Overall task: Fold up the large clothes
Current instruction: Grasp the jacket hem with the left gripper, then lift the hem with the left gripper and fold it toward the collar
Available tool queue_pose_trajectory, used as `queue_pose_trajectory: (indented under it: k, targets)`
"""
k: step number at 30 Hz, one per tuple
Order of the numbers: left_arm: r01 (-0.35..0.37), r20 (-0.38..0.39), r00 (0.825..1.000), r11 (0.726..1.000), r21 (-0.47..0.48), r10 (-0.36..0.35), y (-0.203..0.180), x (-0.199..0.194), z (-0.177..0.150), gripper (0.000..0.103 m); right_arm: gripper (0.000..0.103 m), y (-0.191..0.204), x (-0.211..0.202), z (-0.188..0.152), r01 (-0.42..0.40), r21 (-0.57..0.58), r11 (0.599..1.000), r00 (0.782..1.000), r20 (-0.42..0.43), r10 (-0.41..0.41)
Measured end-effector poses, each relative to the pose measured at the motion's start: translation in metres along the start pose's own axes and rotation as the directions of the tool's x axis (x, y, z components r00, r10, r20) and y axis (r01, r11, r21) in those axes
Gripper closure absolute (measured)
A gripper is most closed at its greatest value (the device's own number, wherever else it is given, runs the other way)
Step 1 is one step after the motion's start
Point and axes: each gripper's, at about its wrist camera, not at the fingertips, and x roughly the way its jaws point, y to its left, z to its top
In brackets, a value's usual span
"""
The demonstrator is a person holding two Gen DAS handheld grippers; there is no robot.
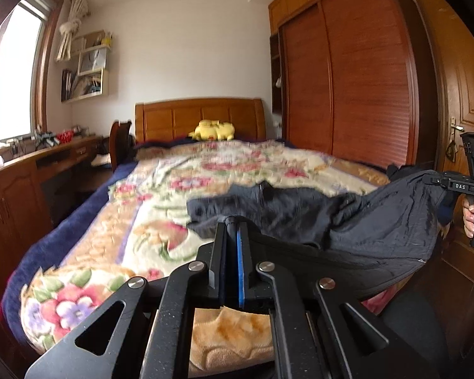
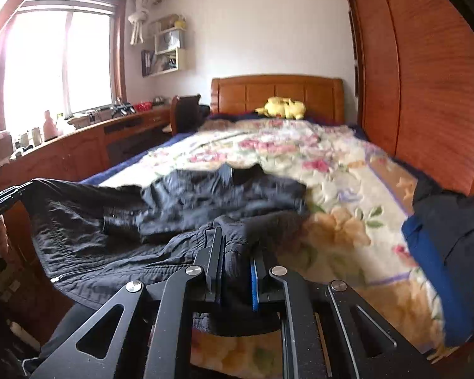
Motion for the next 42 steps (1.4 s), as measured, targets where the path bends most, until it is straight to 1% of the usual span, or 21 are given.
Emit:
queue_pose_trajectory:
  k: [8,12,17,22,25,27,30,35,42]
  targets:
    - [0.006,0.104,0.995,1.0,0.017,-0.008,0.003,-0.031,0.034,0.097,0.091,0.012,-0.056,0.017,0.0,-0.051,0.999,0.996,0.089,0.004]
    - [-0.013,0.117,0.993,1.0,0.023,0.01,0.005,-0.028,0.037,0.097,0.091,0.012,-0.063,0.015,-0.004,-0.054,0.999,0.994,0.109,0.01]
    - [-0.028,0.077,0.997,0.999,0.02,0.026,0.009,-0.005,0.025,0.097,0.091,0.011,-0.031,0.001,0.01,-0.062,0.998,0.999,0.047,-0.007]
    - [-0.041,0.024,0.999,0.999,0.019,0.041,0.012,0.026,0.014,0.097,0.091,0.009,-0.003,-0.003,0.021,-0.064,0.998,1.0,-0.011,-0.022]
    - [-0.051,0.008,0.999,0.998,0.028,0.051,0.013,0.039,0.012,0.097,0.091,0.006,0.011,-0.003,0.025,-0.051,0.998,0.999,-0.018,-0.026]
    - [-0.061,-0.001,0.998,0.997,0.038,0.061,0.011,0.044,0.009,0.097,0.091,0.004,0.02,0.005,0.023,-0.038,0.999,0.999,-0.021,-0.024]
    - [-0.068,-0.017,0.997,0.996,0.049,0.069,0.012,0.057,0.006,0.097,0.091,-0.003,0.043,0.009,0.02,-0.025,0.999,0.999,-0.034,-0.02]
    - [-0.067,-0.04,0.997,0.997,0.045,0.069,0.018,0.076,-0.003,0.097,0.09,-0.005,0.073,0.006,0.017,-0.021,1.0,0.998,-0.062,-0.018]
    - [-0.057,-0.112,0.992,0.998,0.019,0.059,0.032,0.128,-0.022,0.097,0.09,-0.006,0.117,0.002,0.032,-0.045,0.998,0.992,-0.117,-0.037]
